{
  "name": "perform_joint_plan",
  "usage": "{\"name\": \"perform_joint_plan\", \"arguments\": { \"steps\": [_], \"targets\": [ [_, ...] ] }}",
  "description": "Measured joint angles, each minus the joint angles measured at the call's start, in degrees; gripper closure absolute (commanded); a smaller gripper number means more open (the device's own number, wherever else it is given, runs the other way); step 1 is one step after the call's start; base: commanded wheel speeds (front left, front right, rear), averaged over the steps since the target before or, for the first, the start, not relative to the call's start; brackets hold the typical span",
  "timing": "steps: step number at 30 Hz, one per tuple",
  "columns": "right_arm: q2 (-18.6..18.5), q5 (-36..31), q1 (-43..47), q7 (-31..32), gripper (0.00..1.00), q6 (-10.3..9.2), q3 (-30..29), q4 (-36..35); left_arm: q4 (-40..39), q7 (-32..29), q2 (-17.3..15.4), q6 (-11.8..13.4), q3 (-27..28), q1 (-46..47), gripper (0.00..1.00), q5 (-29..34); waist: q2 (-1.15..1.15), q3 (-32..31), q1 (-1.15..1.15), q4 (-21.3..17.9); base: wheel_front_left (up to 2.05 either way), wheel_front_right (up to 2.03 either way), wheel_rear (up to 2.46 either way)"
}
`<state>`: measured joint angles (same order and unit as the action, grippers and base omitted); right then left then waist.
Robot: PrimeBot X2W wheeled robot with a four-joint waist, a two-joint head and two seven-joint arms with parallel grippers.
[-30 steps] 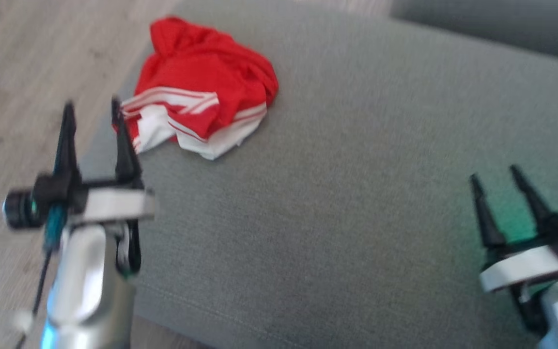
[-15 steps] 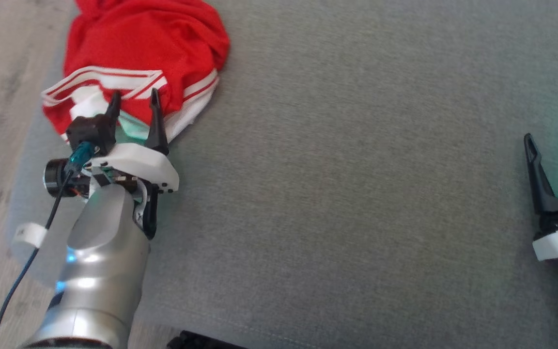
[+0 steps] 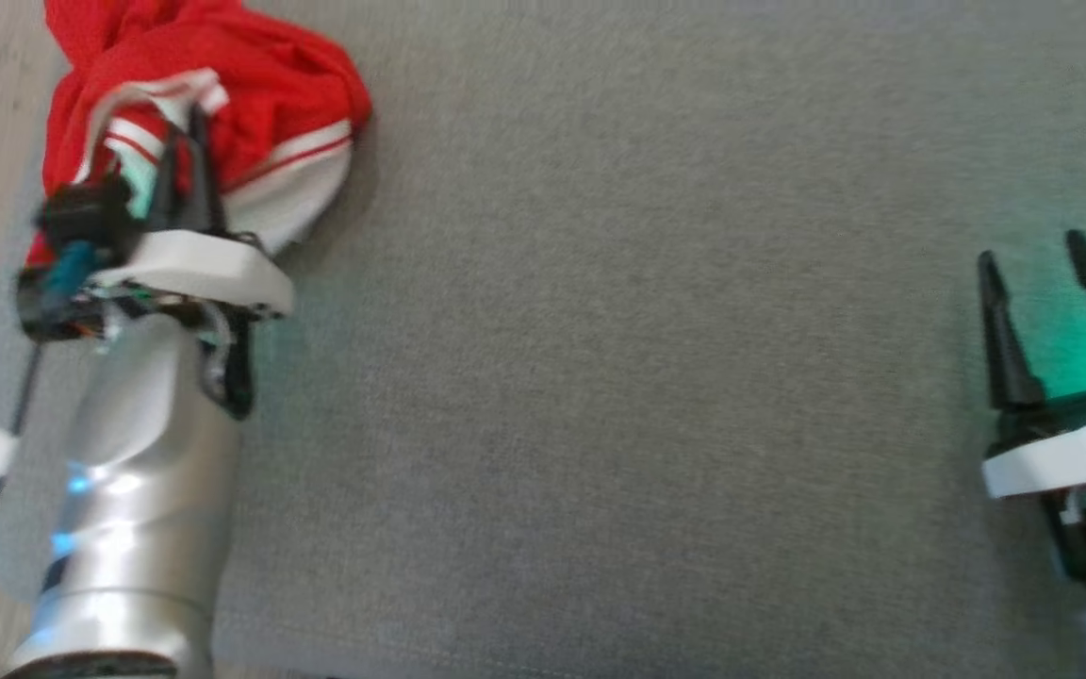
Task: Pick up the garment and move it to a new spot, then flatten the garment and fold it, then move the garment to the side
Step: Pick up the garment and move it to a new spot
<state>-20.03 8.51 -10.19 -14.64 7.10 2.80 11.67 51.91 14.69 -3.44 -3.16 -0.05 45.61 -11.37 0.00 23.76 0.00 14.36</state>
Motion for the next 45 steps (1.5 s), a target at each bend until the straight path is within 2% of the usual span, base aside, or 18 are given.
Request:
{"name": "perform_joint_plan", "arguments": {
  "steps": [4,10,15,20,25,31,35,40,41,42,43,45],
  "targets": [
    [3.9,0.1,0.0,0.0,0.00,0.00,0.8,0.3,-8.9,0.0,-2.3,-0.5,1.9,-3.6,1.00,0.5,0.00,-3.0,-0.01,-2.2,0.00,0.00,0.00],
    [9.1,0.6,0.5,0.0,0.00,0.00,1.8,1.7,-19.3,0.0,-4.8,-2.0,1.8,-5.9,1.00,2.8,0.00,-8.2,-0.01,-7.3,0.00,0.00,0.00],
    [11.9,1.1,2.9,0.0,0.00,0.00,2.1,2.0,-23.8,0.0,-5.4,-2.9,-1.4,-4.7,1.00,4.2,0.00,-12.6,-0.01,-12.6,0.00,0.00,0.00],
    [13.2,1.1,4.8,0.0,0.00,0.00,2.8,2.1,-26.2,-0.5,-5.0,-3.5,-5.4,-0.8,1.00,4.3,0.00,-16.9,-0.01,-18.4,0.00,0.00,0.00],
    [13.9,1.7,5.2,0.0,0.00,0.00,2.9,1.9,-26.0,-1.5,-2.7,-3.9,-9.8,3.8,1.00,3.4,0.00,-20.2,-0.01,-23.8,0.00,0.00,0.00],
    [14.2,2.1,5.2,0.0,0.00,0.00,3.5,1.2,-20.2,-1.5,-0.5,-4.0,-13.9,5.3,1.00,0.3,0.00,-21.5,-0.01,-28.9,0.00,0.00,0.00],
    [14.8,2.1,5.2,0.0,0.00,0.00,3.9,1.0,-16.1,-0.9,0.0,-4.4,-18.2,1.6,1.00,-0.2,0.00,-20.8,-0.01,-30.7,0.00,0.00,0.00],
    [15.5,2.1,5.2,0.0,0.00,0.00,4.5,1.1,-11.9,-0.4,0.7,-4.4,-22.6,-8.4,1.00,0.3,0.00,-19.5,0.01,-31.3,0.00,0.00,0.00],
    [15.5,2.1,5.2,0.0,0.00,0.00,4.7,1.2,-12.1,-0.4,0.8,-4.3,-22.6,-10.8,0.95,0.2,0.00,-19.4,0.01,-31.3,0.00,0.00,0.00],
    [15.5,2.1,5.2,0.0,0.00,0.00,4.8,1.4,-12.6,-0.4,0.9,-4.1,-22.6,-13.1,0.50,-0.3,0.00,-19.4,0.01,-31.2,0.00,0.00,0.00],
    [15.5,2.1,5.2,0.0,0.00,0.00,4.8,1.6,-13.7,-0.4,0.9,-3.8,-22.6,-15.6,0.00,-0.9,0.00,-19.4,0.01,-31.0,0.00,0.00,0.00],
    [15.5,2.2,5.3,0.0,0.00,0.00,5.0,1.8,-15.1,-0.4,0.9,-3.2,-22.5,-18.0,0.00,-1.4,0.00,-19.5,0.01,-30.8,0.00,0.00,0.00]
  ]
}}
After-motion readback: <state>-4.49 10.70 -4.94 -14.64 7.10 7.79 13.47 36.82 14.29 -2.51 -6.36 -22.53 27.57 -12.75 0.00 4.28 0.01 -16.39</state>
